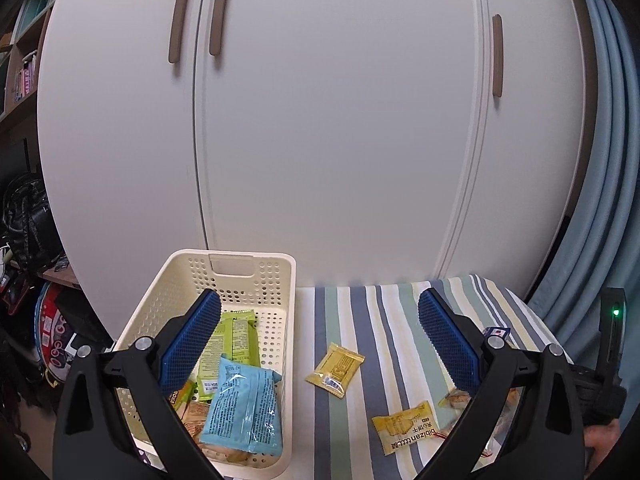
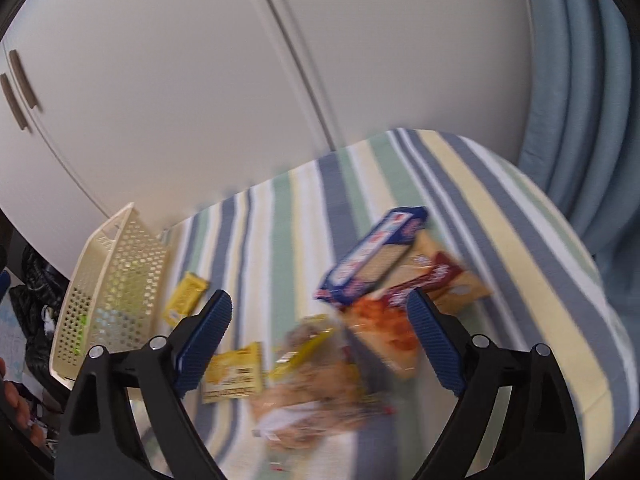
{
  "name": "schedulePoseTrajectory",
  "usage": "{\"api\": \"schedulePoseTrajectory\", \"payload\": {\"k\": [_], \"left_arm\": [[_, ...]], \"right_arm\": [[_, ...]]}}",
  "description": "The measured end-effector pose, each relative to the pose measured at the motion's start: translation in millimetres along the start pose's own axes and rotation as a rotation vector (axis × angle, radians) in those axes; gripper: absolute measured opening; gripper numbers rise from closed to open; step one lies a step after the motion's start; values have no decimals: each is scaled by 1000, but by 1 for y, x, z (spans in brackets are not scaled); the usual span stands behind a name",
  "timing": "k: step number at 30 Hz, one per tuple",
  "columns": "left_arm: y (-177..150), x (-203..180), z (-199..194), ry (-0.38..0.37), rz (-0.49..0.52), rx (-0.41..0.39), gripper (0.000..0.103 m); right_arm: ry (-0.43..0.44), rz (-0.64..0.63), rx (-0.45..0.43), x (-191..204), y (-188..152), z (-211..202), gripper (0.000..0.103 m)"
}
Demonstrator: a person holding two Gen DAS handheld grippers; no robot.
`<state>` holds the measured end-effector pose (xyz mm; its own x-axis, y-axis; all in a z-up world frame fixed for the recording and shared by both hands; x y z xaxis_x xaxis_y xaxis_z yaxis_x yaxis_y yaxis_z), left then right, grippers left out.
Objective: Organize snacks
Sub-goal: 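Lower the right gripper onto the brown kraft bag and close it, then lift the brown kraft bag with the right gripper while the left gripper grasps a clear cookie bag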
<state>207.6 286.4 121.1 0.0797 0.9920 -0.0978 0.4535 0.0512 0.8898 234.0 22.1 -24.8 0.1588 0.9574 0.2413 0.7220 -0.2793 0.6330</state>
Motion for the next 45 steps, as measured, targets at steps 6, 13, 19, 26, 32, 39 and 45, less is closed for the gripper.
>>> {"api": "schedulePoseTrajectory", "payload": {"k": [6, 13, 19, 26, 32, 39, 45], "left_arm": [[-7, -10, 8, -11, 23, 26, 101], [-18, -22, 18, -44, 32, 62, 101], [-31, -38, 29, -63, 70, 104, 100], [-46, -51, 43, -95, 92, 149, 100], [-55, -52, 54, -122, 68, 180, 100], [-74, -52, 71, -186, -7, 241, 100], [-94, -59, 85, -230, -38, 300, 100]], "right_arm": [[-63, -87, 22, -47, 11, 19, 89], [-1, -272, 106, -44, 13, 48, 90], [13, -480, 203, -30, -5, 69, 91], [5, -608, 269, -34, -17, 82, 96], [-4, -692, 325, -29, -28, 94, 97], [-11, -681, 339, -26, -33, 97, 97], [1, -619, 342, -27, -34, 94, 82]]}}
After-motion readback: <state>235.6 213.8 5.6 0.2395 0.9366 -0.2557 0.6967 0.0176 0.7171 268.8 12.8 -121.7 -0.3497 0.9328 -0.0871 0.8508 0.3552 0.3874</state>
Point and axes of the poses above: each gripper's, at about its wrist camera, not at the fingertips, and z roughly the way its jaws point, x to its left, y to its top, the point moved 10 cm from there along z, roughly the way its jaws point, and after that the axes turned 5 degrees about -y, right-handed, at the moved point
